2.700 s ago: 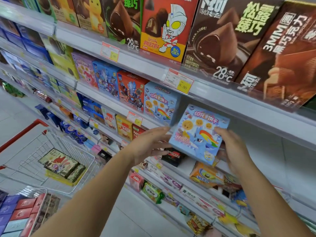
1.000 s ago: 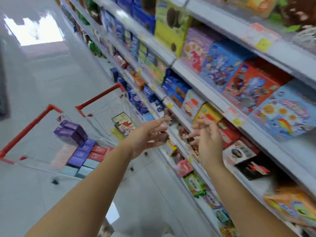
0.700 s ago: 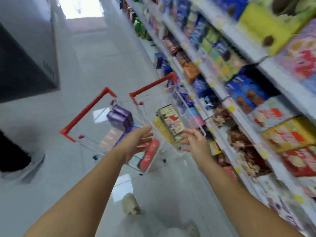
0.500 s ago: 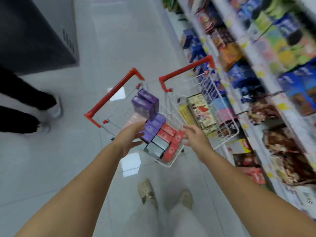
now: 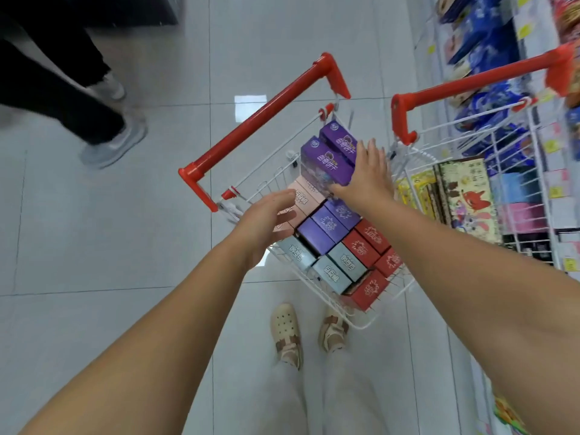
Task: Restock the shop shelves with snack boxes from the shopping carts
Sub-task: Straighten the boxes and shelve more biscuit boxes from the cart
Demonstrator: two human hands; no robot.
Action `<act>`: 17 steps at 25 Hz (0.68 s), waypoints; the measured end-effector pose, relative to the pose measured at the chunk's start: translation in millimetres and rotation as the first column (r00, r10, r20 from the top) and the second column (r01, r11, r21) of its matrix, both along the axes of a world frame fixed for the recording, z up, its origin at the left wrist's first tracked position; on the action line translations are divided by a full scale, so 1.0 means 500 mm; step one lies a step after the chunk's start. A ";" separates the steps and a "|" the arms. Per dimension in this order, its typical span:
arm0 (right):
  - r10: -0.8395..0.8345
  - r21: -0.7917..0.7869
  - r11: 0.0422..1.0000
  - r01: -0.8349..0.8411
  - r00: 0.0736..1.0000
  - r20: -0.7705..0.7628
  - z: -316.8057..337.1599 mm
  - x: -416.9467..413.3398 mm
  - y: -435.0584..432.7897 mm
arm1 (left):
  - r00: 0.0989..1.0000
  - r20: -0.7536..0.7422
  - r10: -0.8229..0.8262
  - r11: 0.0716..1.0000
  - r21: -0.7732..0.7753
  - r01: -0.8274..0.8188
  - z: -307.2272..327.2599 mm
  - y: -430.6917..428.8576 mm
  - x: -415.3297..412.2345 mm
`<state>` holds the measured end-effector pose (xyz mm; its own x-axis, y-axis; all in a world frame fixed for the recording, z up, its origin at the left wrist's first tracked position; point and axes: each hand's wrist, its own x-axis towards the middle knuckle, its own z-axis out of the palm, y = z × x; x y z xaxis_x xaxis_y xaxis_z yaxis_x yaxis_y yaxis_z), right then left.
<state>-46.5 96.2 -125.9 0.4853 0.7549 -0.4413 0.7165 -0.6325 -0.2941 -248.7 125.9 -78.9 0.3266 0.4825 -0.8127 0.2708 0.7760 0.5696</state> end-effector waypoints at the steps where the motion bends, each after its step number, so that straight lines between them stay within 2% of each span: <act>1: 0.042 -0.033 0.999 -0.040 0.998 0.041 -0.026 0.003 0.018 | 1.000 -0.003 0.016 1.000 -0.002 -0.016 -0.013 0.002 0.002; 3: 0.081 -0.025 0.997 -0.078 0.988 0.135 -0.065 0.003 0.035 | 0.999 -0.002 0.034 0.999 0.002 -0.034 -0.030 0.004 0.007; 5: 0.047 0.097 0.993 -0.064 0.984 0.170 -0.083 -0.003 0.038 | 0.998 0.002 0.061 0.998 0.003 -0.061 -0.038 0.008 0.013; 7: -0.011 0.229 0.973 -0.004 0.998 0.066 -0.076 -0.007 0.034 | 0.997 0.007 0.073 0.997 0.011 -0.073 -0.039 0.012 0.020; 10: -0.082 0.294 0.946 0.137 0.978 -0.193 -0.017 0.015 0.008 | 1.000 -0.004 0.025 0.997 0.078 -0.025 -0.025 0.019 0.029; 11: -0.125 0.288 0.930 0.228 0.934 -0.334 0.017 0.034 -0.008 | 0.999 -0.023 -0.032 0.992 0.121 0.035 -0.014 0.021 0.031; 12: -0.169 0.257 0.907 0.332 0.849 -0.501 0.057 0.053 -0.028 | 0.994 -0.049 -0.098 0.981 0.160 0.105 0.002 0.024 0.036; 14: -0.214 0.135 0.871 0.472 0.613 -0.761 0.151 0.093 -0.078 | 0.974 -0.064 -0.218 0.953 0.202 0.227 0.046 0.027 0.050; 16: -0.220 0.046 0.866 0.498 0.463 -0.859 0.248 0.125 -0.143 | 0.927 0.008 -0.376 0.908 0.206 0.366 0.109 0.022 0.071; 17: -0.208 0.024 0.860 0.510 0.393 -0.896 0.295 0.132 -0.177 | 0.876 0.069 -0.477 0.866 0.205 0.456 0.140 0.013 0.083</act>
